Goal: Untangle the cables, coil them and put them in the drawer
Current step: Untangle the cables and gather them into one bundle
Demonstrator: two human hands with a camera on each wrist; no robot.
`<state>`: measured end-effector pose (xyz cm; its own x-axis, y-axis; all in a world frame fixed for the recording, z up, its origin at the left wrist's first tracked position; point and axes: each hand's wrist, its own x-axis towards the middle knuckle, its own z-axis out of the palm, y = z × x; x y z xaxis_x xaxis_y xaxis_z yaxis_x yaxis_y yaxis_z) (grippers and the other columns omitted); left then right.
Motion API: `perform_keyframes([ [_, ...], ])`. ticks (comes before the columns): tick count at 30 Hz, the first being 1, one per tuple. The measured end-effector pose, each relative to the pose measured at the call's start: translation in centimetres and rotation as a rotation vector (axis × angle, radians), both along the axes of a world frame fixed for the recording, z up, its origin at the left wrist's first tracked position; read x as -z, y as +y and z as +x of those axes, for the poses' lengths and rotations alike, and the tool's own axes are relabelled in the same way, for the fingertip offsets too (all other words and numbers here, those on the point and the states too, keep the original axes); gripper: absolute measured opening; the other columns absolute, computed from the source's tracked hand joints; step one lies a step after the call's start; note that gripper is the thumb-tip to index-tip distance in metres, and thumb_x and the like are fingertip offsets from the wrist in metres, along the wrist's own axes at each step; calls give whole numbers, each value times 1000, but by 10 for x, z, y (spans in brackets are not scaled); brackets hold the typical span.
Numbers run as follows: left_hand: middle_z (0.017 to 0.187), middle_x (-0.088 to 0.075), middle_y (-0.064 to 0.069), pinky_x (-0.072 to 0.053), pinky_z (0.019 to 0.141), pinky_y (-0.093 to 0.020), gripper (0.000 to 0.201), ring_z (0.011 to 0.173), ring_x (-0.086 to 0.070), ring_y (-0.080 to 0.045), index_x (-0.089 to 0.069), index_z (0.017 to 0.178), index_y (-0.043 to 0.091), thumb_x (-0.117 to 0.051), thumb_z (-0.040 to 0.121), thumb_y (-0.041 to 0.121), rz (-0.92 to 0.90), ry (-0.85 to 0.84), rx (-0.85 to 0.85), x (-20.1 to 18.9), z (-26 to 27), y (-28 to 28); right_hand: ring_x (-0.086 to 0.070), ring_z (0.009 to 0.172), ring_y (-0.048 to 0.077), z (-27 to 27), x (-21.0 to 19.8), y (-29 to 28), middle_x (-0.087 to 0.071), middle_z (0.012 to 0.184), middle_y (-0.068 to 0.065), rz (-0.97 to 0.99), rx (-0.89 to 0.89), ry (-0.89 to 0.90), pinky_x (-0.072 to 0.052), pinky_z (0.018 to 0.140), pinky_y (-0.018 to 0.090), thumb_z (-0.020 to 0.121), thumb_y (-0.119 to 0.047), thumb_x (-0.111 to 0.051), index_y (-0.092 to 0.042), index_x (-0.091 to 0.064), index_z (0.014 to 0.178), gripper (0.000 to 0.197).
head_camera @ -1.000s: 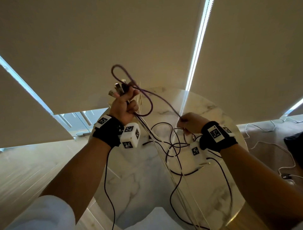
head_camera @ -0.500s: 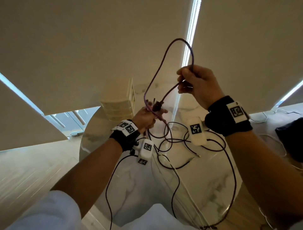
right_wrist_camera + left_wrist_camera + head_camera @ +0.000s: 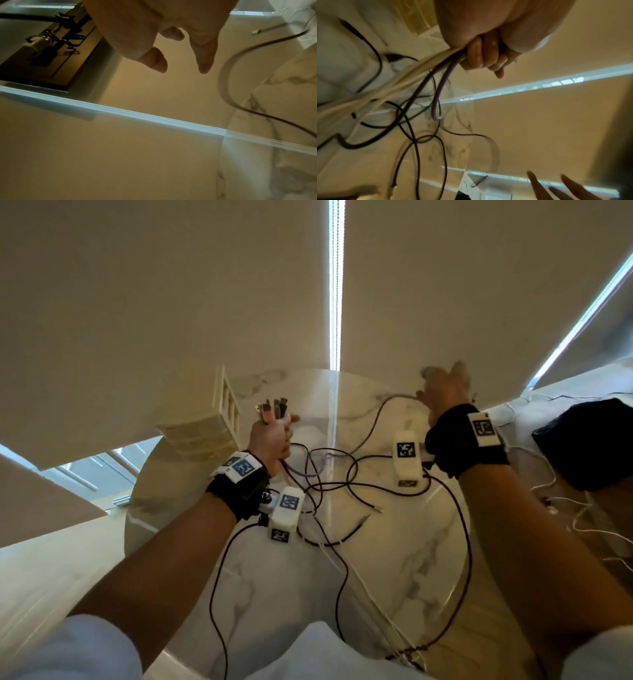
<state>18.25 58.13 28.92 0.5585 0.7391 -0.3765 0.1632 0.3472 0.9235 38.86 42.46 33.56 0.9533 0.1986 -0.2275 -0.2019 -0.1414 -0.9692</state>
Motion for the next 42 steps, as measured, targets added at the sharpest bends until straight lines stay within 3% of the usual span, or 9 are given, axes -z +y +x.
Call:
perform_keyframes([
  [4, 52, -31, 4, -17, 37, -20, 25, 39, -22, -6, -59, 91, 10, -39, 102, 20, 21, -237, 174, -29, 30, -39, -58, 109, 20, -38, 14, -11, -60, 123, 7, 25, -488, -69, -47, 93, 35, 86, -10, -62, -16, -43, 141, 58],
  [9, 47, -27, 8, -17, 40, -21, 26, 39, -20, -5, -57, 88, 9, -39, 102, 20, 55, -379, 309, -62, 68, -80, -61, 88, 5, -73, 34, -25, -66, 93, -12, -320, -1105, -163, -46, 85, 26, 82, -38, -70, -25, -59, 118, 40],
  [14, 47, -28, 10, -19, 44, -22, 27, 42, -20, -6, -58, 86, 11, -38, 103, 19, 112, -437, 425, -63, 93, -112, -57, 63, 18, -51, 64, -47, -65, 72, -1, -529, -849, -153, -46, 67, 32, 91, -48, -50, -17, -67, 72, 40],
  [20, 48, -29, 10, -29, 53, -24, 28, 46, -25, -7, -58, 85, 9, -38, 102, 17, 130, -464, 478, -56, 117, -152, -48, 114, 35, 10, 86, -95, -50, 123, 16, -1092, -682, -449, -43, 96, 43, 90, -59, -35, -15, -63, 116, 59],
  [25, 47, -33, 12, -31, 54, -24, 29, 45, -28, -6, -55, 82, 11, -37, 102, 18, 147, -482, 521, -56, 139, -181, -60, 100, 30, 59, 96, -125, -62, 108, 12, -1232, -633, -309, -48, 79, 35, 84, -64, -44, -13, -62, 106, 59],
  [29, 48, -35, 13, -33, 58, -27, 27, 48, -31, -7, -55, 83, 10, -37, 102, 19, 100, -511, 530, -54, 152, -193, -65, 63, 27, 91, 116, -158, -69, 73, 10, -1026, -630, -72, -51, 57, 32, 77, -47, -48, -12, -65, 72, 39],
  [37, 48, -32, 7, -38, 65, -28, 29, 52, -36, -11, -54, 81, 9, -37, 102, 19, -33, -439, 521, -39, 158, -210, -49, 65, 9, 99, 130, -195, -46, 70, -7, -523, -32, -182, -35, 56, 13, 92, -12, -48, -28, -44, 71, 26],
  [40, 48, -31, 8, -34, 60, -28, 28, 49, -30, -10, -53, 81, 10, -37, 102, 21, -22, -432, 552, -37, 153, -203, -59, 71, 19, 86, 140, -199, -59, 79, 3, -758, -474, -67, -42, 57, 23, 87, -23, -60, -19, -59, 83, 6],
  [42, 49, -31, 8, -34, 56, -27, 27, 49, -28, -10, -54, 82, 10, -39, 102, 22, -30, -405, 563, -34, 144, -196, -62, 82, 23, 79, 139, -197, -65, 96, 6, -987, -769, 16, -51, 70, 31, 80, -30, -71, -18, -64, 102, 26],
])
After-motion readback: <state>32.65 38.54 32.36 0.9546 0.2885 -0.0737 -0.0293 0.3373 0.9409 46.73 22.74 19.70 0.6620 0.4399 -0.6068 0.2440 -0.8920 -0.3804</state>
